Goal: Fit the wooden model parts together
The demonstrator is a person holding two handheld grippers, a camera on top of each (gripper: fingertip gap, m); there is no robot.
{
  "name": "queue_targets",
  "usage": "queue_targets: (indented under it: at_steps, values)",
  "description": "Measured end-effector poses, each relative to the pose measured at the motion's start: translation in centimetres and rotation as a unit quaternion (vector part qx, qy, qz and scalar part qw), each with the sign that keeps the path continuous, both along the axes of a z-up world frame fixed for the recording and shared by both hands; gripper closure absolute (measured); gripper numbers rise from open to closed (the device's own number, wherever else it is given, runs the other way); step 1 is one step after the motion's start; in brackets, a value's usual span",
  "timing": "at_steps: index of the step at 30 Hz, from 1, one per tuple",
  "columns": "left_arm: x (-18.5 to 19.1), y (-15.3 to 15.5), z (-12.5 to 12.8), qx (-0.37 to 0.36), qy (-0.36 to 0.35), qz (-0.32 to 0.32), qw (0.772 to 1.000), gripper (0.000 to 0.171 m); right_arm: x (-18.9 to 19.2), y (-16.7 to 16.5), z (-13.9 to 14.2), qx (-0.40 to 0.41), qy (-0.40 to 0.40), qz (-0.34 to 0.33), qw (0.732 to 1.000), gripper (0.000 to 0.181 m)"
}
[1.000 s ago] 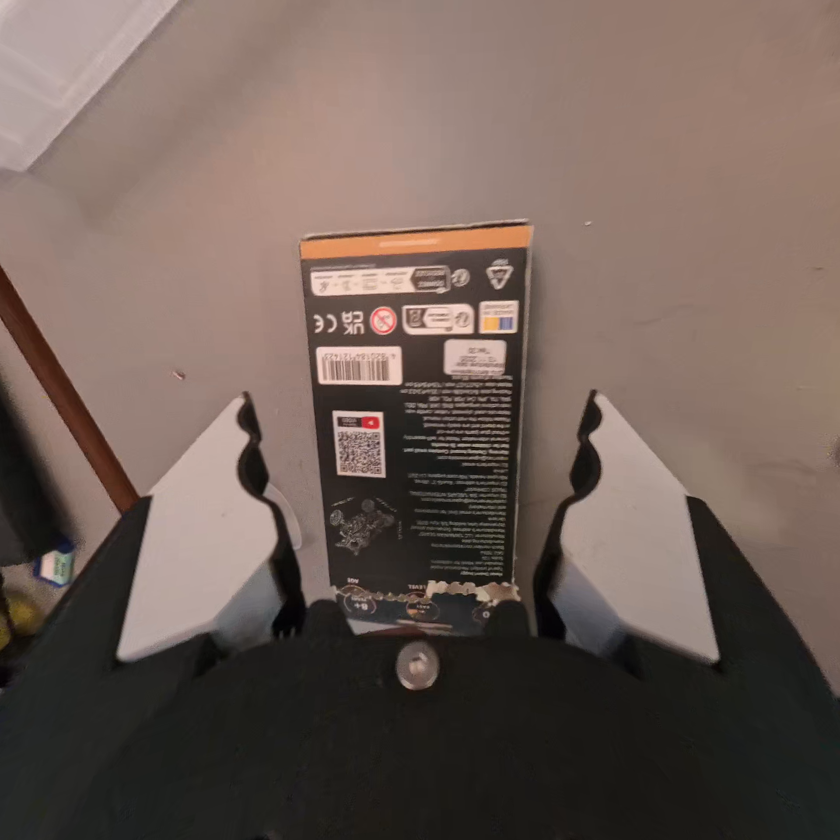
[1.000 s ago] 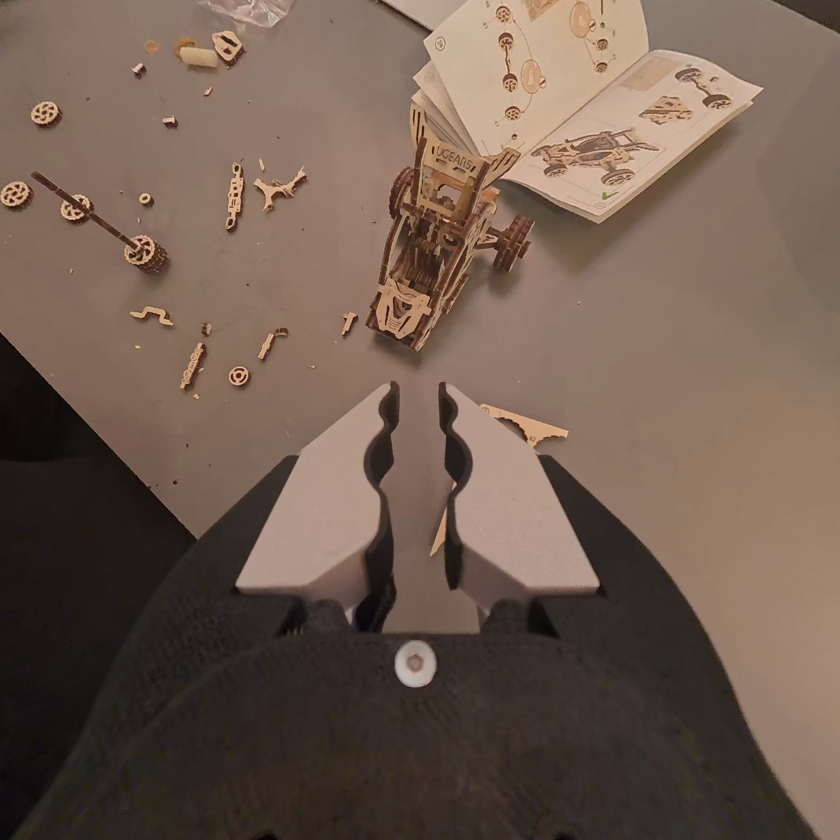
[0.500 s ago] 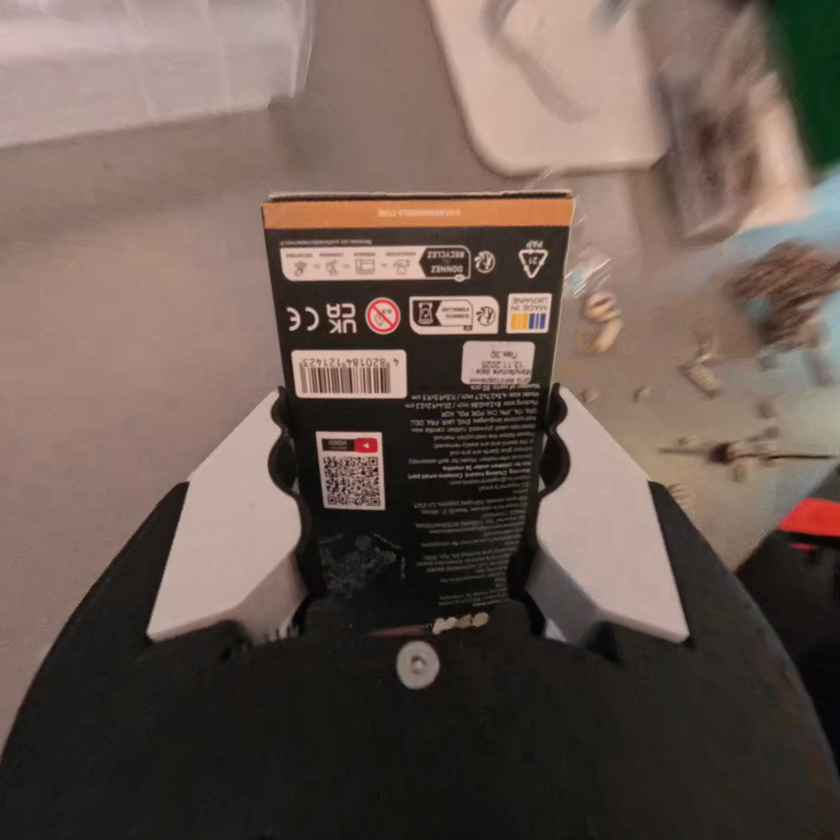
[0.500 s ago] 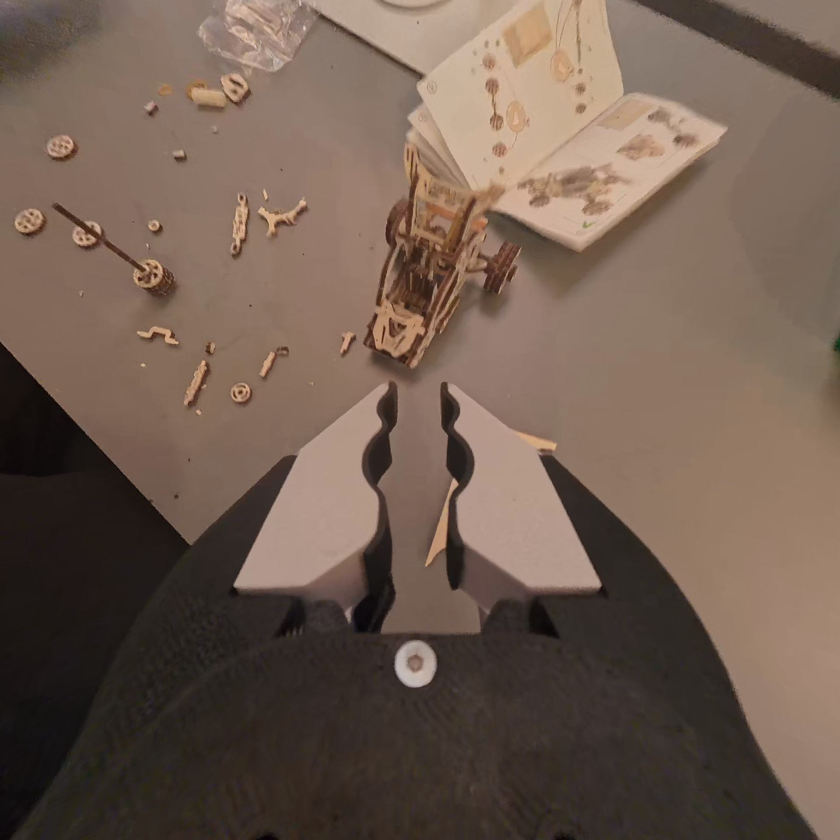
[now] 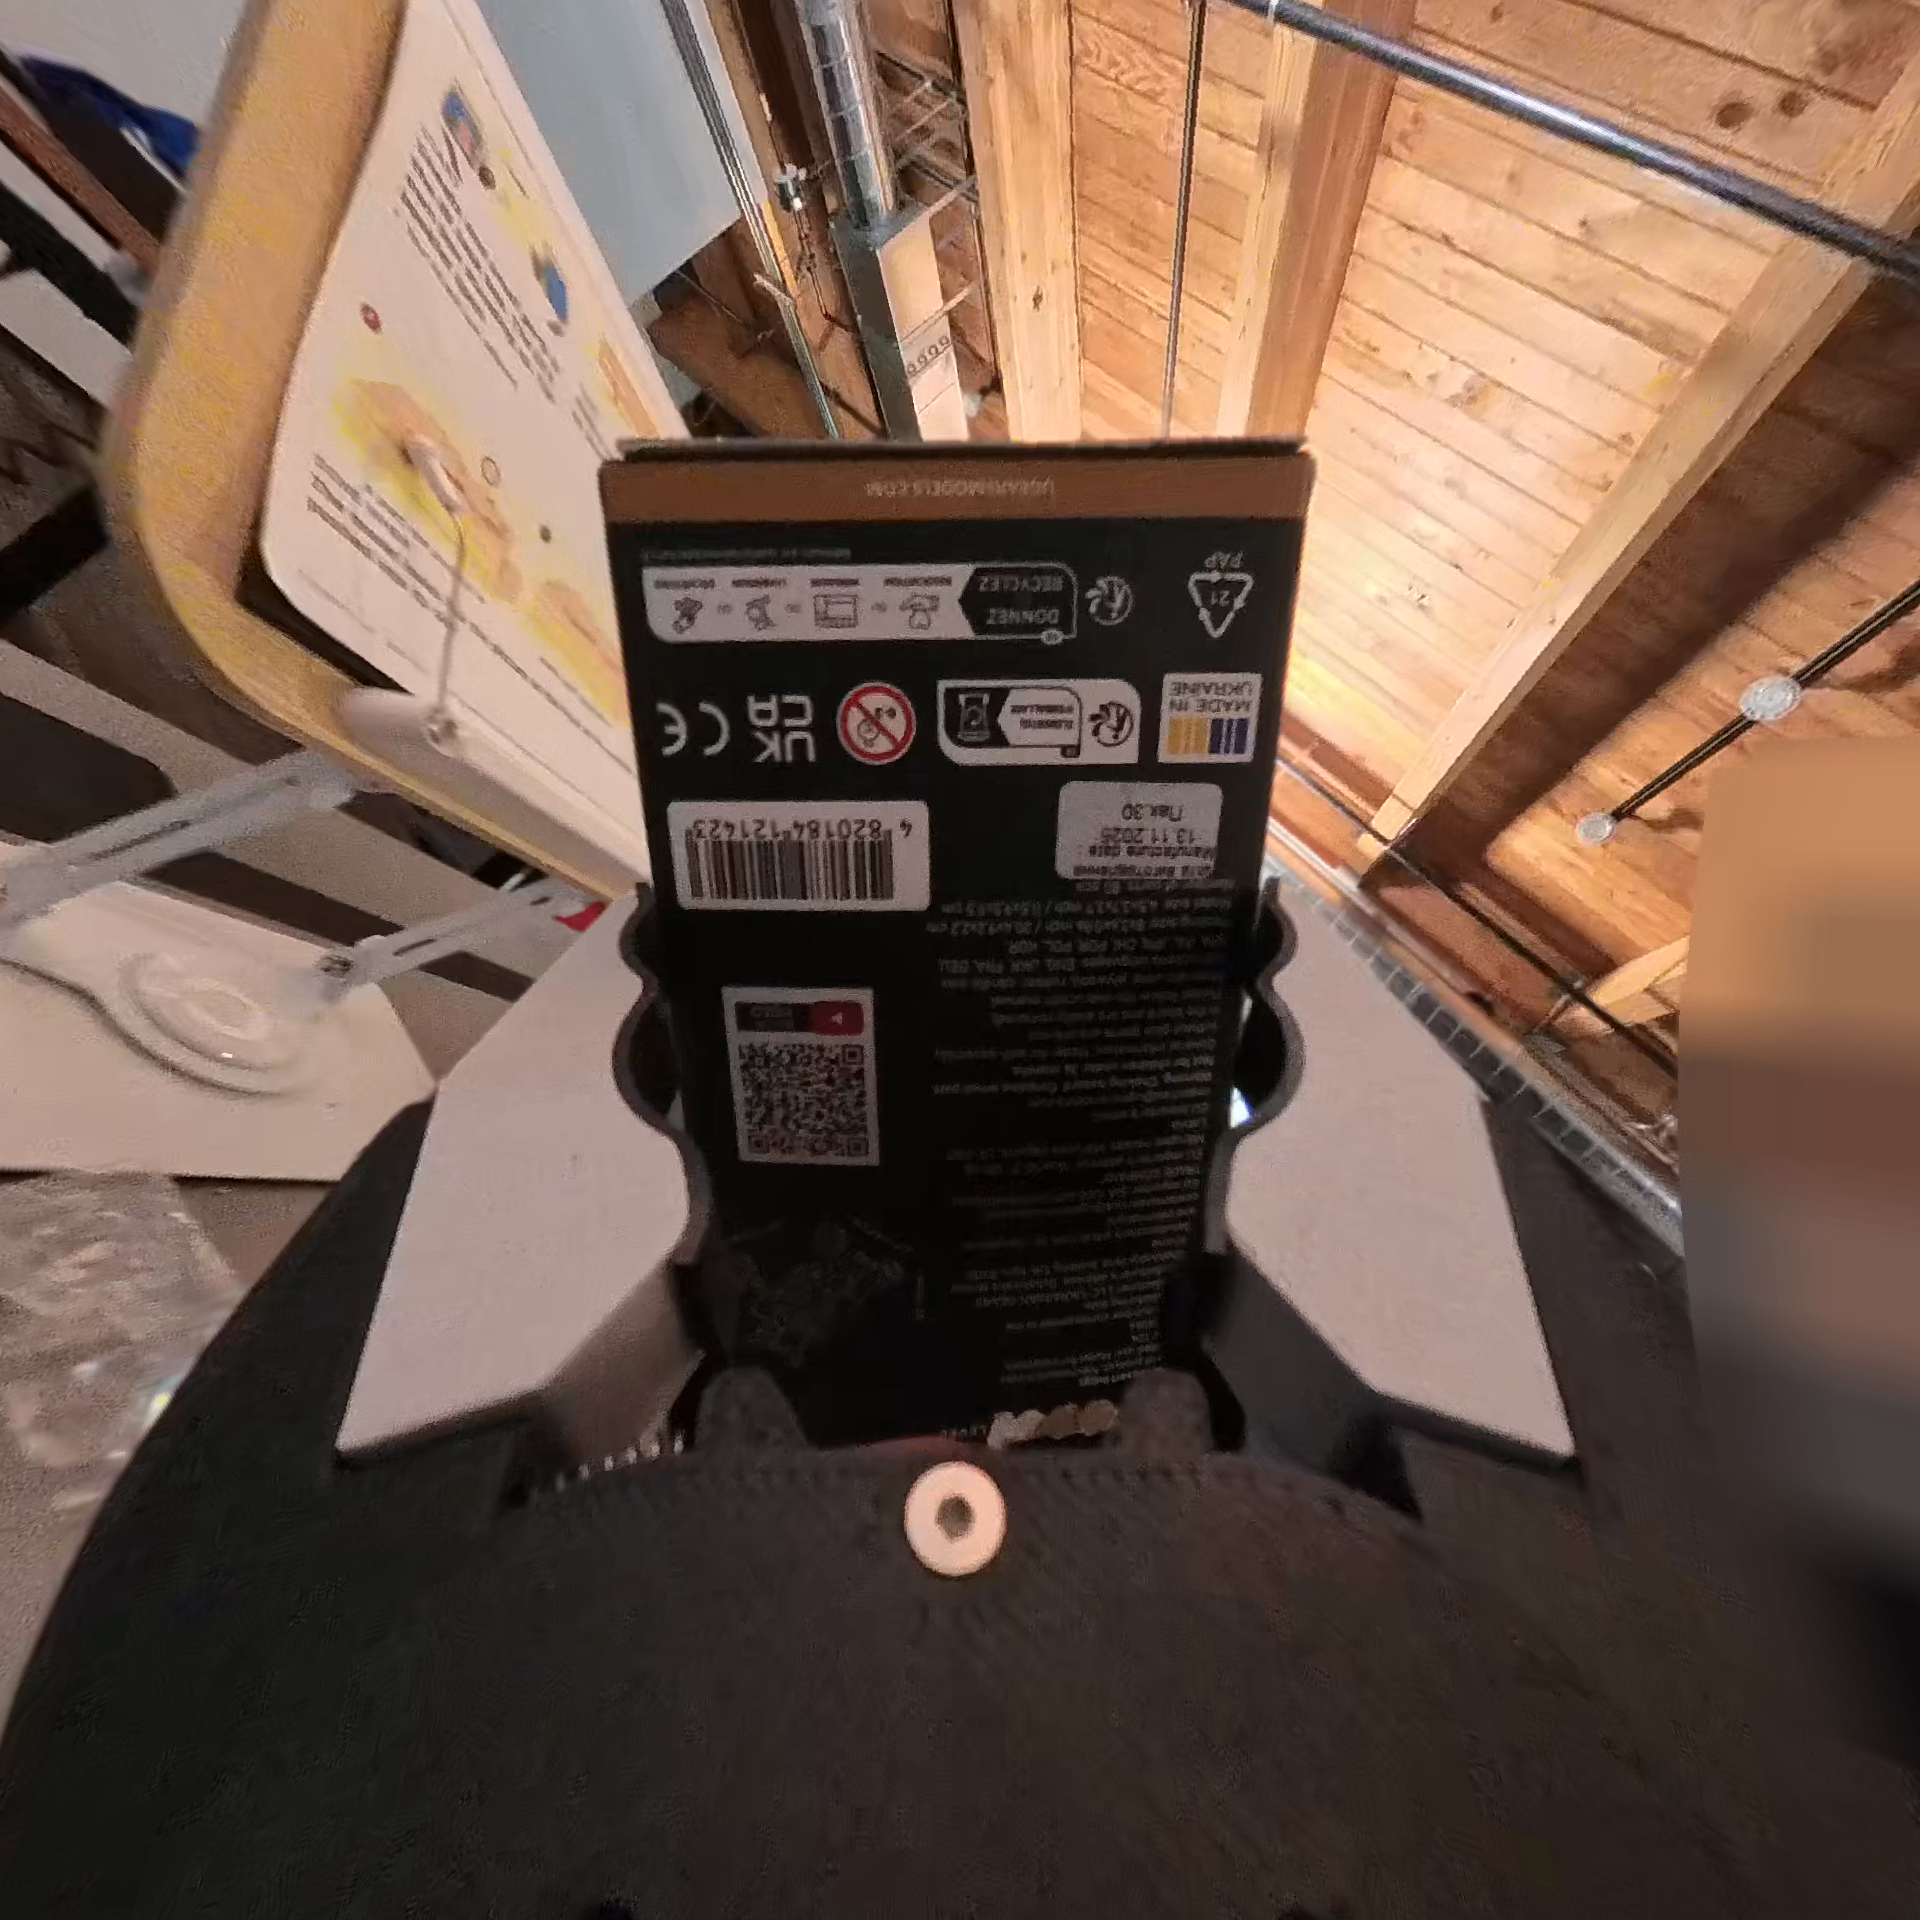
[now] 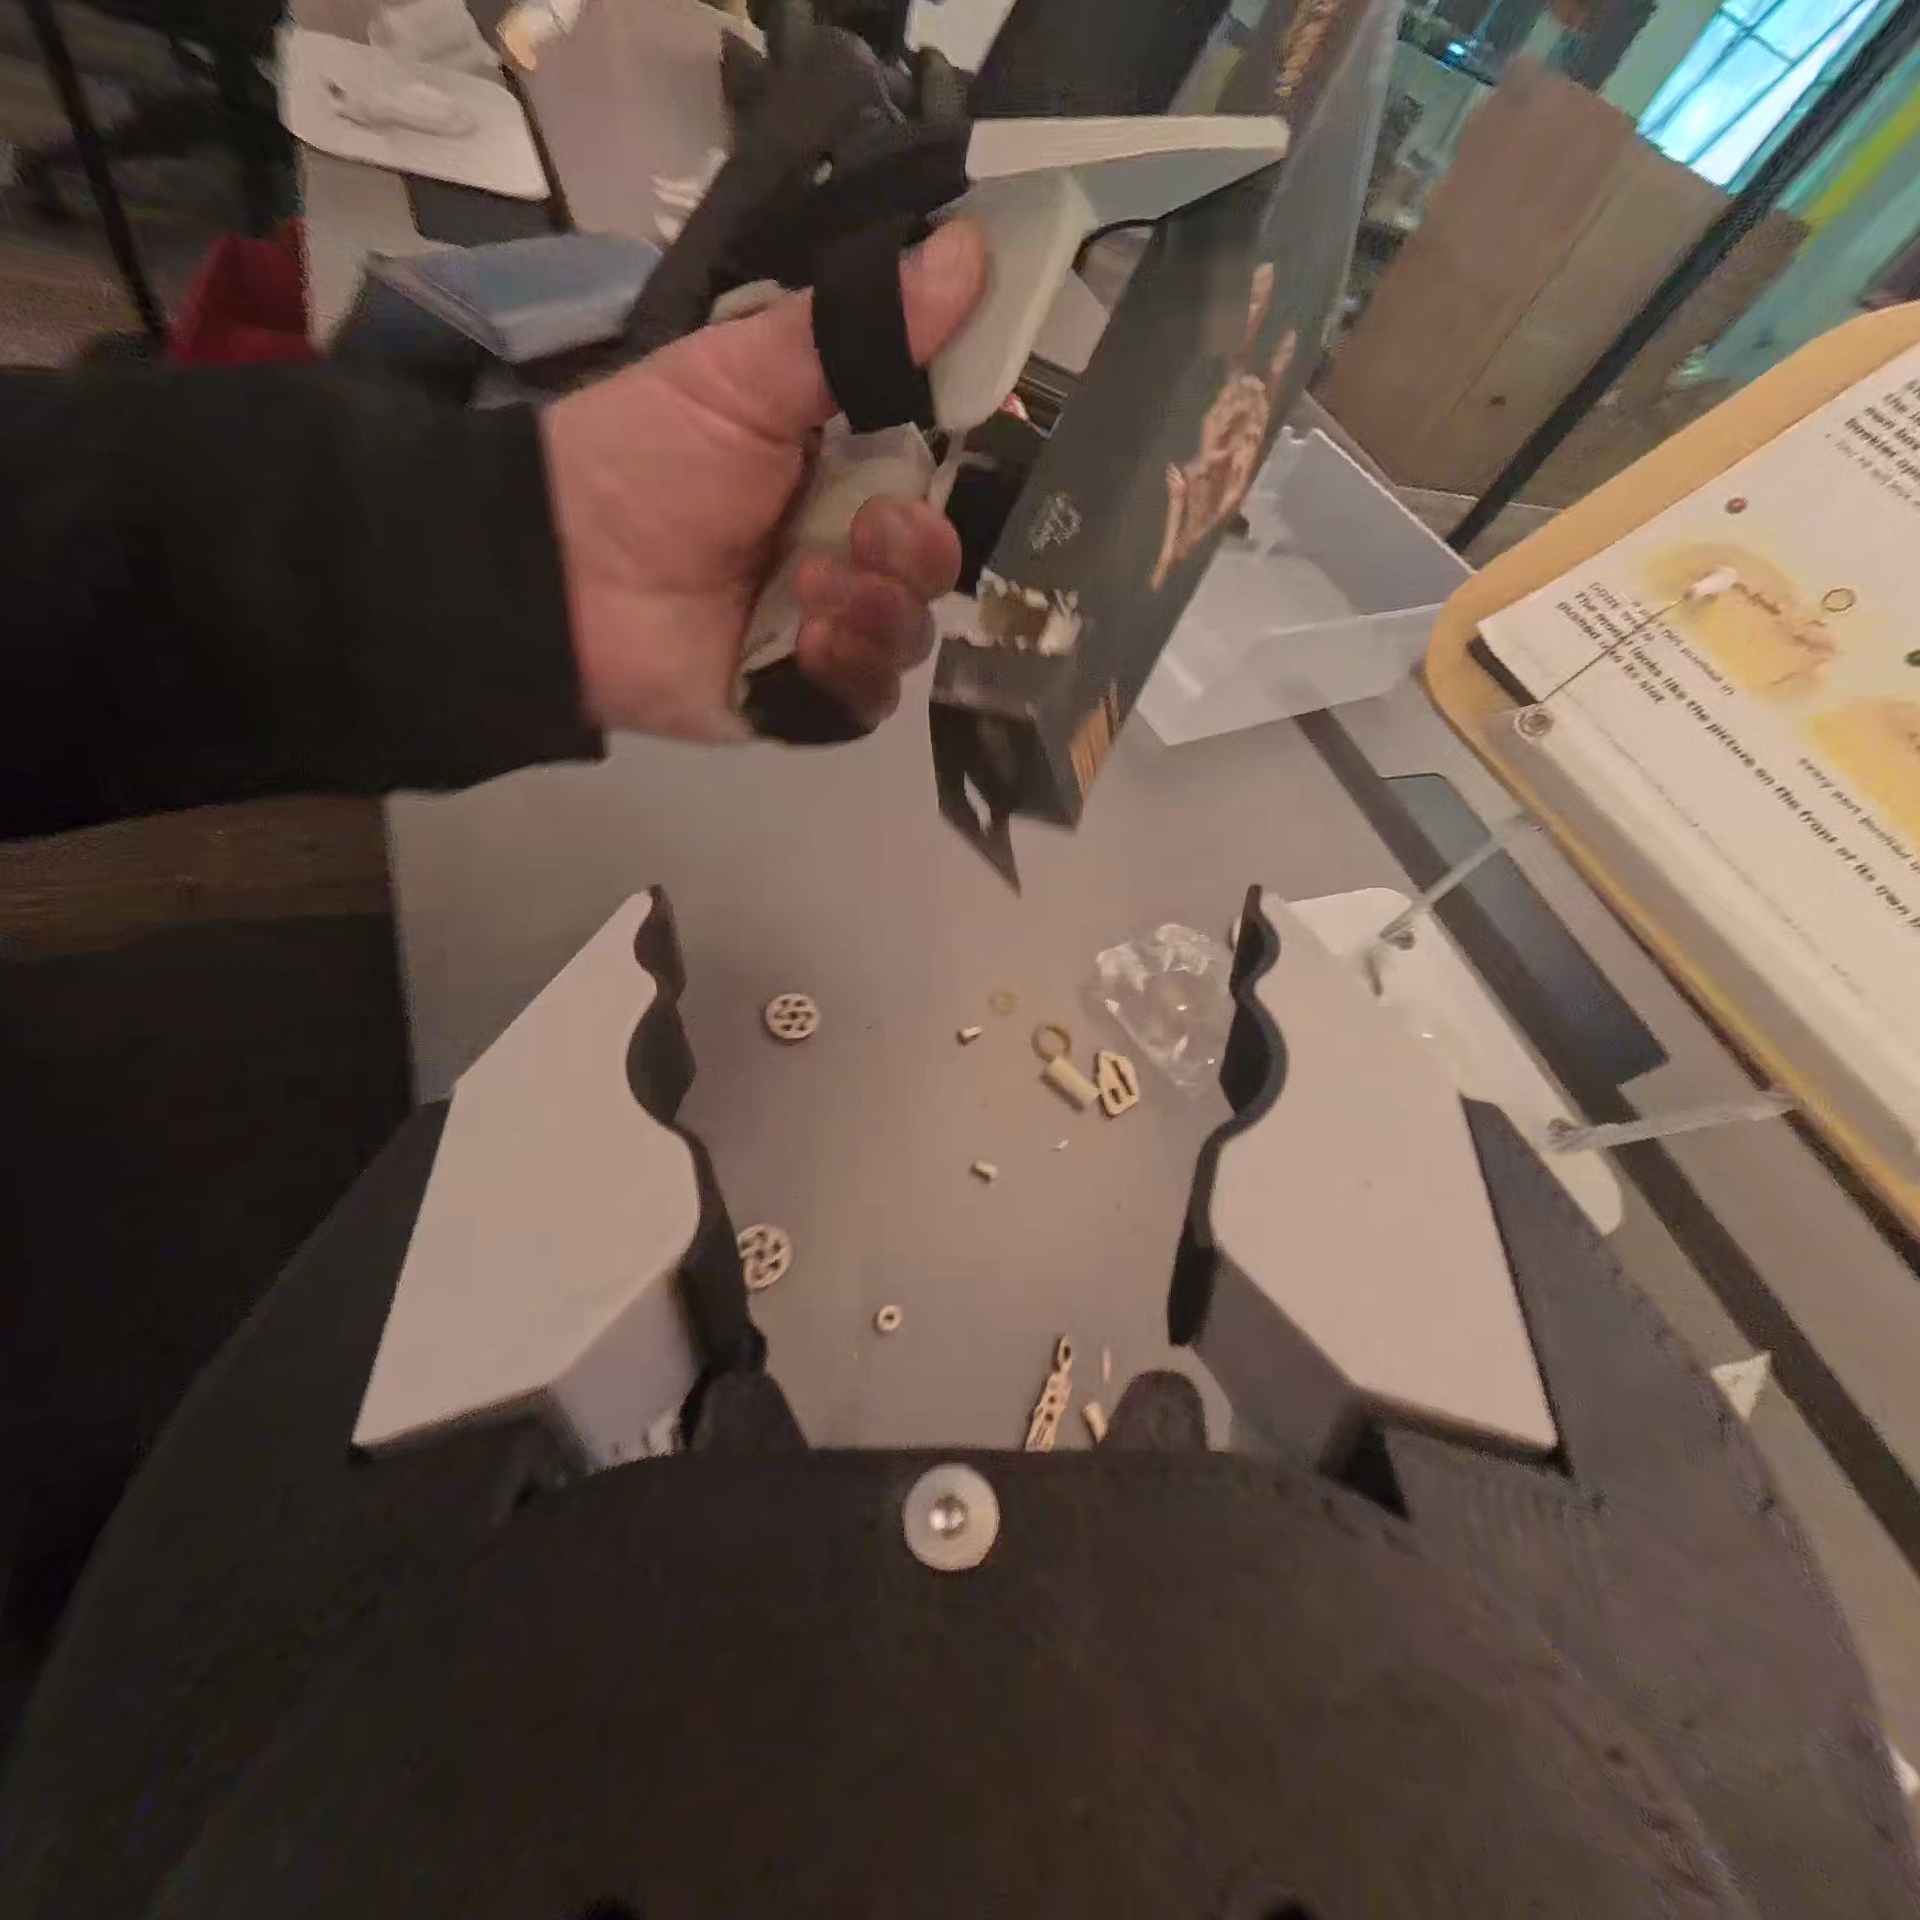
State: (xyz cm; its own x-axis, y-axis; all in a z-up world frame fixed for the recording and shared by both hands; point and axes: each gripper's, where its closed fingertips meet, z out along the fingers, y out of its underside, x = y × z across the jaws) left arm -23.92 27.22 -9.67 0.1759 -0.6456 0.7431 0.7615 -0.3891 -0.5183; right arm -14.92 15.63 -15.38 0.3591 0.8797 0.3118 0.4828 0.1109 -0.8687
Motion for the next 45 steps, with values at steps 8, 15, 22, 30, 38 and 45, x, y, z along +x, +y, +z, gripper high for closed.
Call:
queue_targets:
  at_steps: [8,15,22,30,38,45]
  values:
    - [8.4,-2.1,-0.5,-0.035,-0.085,-0.05,0.994,0.063,2.4,3.8,1.5,0.086,-0.004,-0.067,0.994,0.161]
    - [11.1,-2.5,-0.7,-0.042,-0.023,-0.091,0.995,0.064,12.6,7.4,5.0,0.042,-0.014,-0.11,0.993,0.162]
    - [7.4,-5.1,-5.0,-0.072,0.168,-0.026,0.983,0.078,28.3,14.2,4.8,0.002,-0.19,-0.201,0.961,0.162]
    - [2.5,-6.6,-11.9,-0.14,0.313,0.016,0.939,0.08,25.0,17.1,-0.4,0.068,-0.328,-0.034,0.942,0.162]
    - [0.1,-4.4,-10.9,-0.127,0.248,-0.006,0.96,0.077,9.2,15.5,-1.3,0.339,-0.398,0.181,0.833,0.162]
    - [-0.3,-4.1,-5.9,-0.074,-0.085,-0.217,0.97,0.066,2.1,8.1,2.9,0.556,-0.385,0.287,0.678,0.162]
